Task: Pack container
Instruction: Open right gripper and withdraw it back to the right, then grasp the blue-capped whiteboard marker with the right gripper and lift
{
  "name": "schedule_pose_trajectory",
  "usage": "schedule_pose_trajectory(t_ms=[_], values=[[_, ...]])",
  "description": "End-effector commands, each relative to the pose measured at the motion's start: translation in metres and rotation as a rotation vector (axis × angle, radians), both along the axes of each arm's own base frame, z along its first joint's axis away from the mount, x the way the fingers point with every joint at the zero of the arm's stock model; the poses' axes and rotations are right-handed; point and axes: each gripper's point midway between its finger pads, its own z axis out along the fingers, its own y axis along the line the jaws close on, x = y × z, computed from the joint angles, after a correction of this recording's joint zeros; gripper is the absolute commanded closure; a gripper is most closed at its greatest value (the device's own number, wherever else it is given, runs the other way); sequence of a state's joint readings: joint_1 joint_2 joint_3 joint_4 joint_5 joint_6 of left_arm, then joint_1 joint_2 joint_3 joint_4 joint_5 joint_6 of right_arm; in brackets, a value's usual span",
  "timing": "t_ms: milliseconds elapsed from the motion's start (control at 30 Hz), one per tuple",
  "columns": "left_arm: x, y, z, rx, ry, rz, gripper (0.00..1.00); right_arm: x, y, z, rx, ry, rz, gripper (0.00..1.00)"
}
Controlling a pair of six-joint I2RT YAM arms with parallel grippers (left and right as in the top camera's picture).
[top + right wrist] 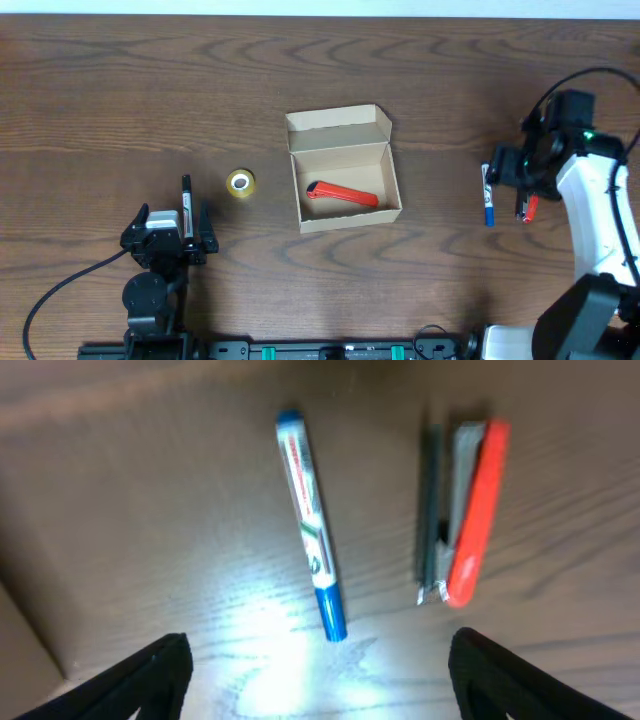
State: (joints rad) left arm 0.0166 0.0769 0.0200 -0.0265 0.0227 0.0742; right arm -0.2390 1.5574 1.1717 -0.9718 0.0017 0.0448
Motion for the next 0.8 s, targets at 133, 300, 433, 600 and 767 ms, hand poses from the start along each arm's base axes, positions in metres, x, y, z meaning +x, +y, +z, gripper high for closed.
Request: schedule_pose_trajectory(t_ms=[133, 300, 433, 600, 767], values=[[-0.002, -0.002, -0.019, -0.013, 0.063, -0.006, 0.05, -0.007, 0.009, -0.040, 0.072, 0.163, 0.053, 0.27], [-0.002, -0.002, -0.019, -0.014, 0.063, -0.006, 0.05, -0.005, 0.009, -0.065, 0.086, 0.231, 0.082, 0.26], [-0.002, -0.002, -0.019, -0.036, 0.062, -0.001, 0.05, -0.001, 0.008, -0.075, 0.086, 0.238, 0.108, 0.26], [-0.002, -0.002, -0.019, -0.056, 0.061, 0.003, 0.05, 0.010, 0.004, -0.076, 0.064, 0.198, 0.124, 0.27], [-0.002, -0.002, -0.019, -0.056, 0.061, 0.003, 0.05, 0.016, -0.001, -0.076, 0.033, 0.179, 0.177, 0.26]])
